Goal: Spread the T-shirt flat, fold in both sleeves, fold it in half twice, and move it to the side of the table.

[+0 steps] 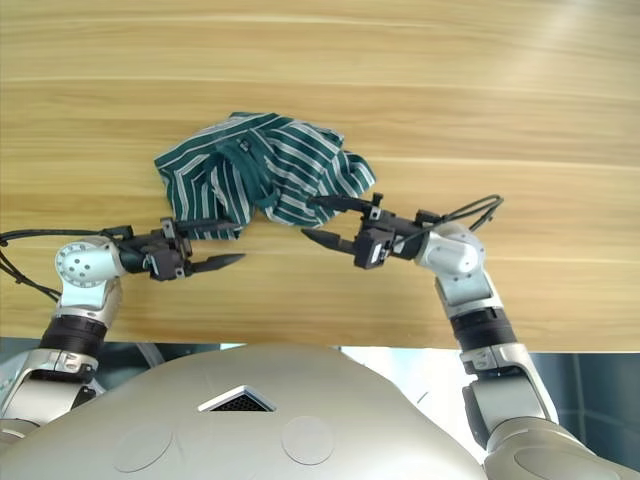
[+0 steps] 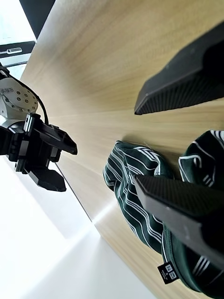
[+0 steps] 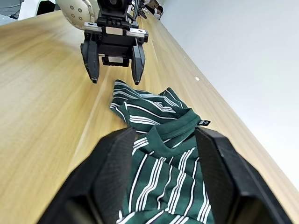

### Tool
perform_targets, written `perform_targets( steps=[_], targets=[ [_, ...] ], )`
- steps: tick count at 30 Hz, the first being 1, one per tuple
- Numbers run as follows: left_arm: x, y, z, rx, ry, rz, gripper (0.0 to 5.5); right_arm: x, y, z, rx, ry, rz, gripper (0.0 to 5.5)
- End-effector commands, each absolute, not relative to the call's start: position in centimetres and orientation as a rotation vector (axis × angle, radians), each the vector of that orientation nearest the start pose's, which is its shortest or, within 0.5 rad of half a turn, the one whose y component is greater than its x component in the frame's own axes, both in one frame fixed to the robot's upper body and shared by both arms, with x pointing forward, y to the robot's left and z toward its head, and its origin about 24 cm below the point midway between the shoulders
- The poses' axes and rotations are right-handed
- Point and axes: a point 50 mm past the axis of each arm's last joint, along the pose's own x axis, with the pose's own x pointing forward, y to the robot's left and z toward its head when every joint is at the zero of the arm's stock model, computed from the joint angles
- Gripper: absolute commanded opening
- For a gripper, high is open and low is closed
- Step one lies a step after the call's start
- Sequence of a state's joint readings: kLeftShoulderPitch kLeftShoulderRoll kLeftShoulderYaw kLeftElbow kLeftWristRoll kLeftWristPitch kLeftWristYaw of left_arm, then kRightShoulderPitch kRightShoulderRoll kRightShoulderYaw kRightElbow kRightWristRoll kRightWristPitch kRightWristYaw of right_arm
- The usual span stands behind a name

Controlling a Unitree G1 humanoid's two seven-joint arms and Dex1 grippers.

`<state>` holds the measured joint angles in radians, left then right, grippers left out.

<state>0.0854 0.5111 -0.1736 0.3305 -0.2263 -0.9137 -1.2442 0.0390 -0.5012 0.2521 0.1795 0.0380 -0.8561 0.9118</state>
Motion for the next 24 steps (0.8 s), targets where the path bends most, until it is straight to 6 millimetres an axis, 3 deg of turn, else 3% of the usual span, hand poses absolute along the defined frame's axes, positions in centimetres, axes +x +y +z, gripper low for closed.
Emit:
perform_targets(
  steps=[1, 24],
  targets=[
    [17.74, 19.03, 2.08, 0.521, -0.232, -1.345, 2.38, 19.04, -15.41, 3.58, -0.645, -0.338, 1.273, 2.35],
    [18.03, 18.83, 1.33, 0.525, -0.218, -1.299, 2.38, 19.21, -15.16, 2.62, -0.709, -0.317, 1.264, 2.35]
  ],
)
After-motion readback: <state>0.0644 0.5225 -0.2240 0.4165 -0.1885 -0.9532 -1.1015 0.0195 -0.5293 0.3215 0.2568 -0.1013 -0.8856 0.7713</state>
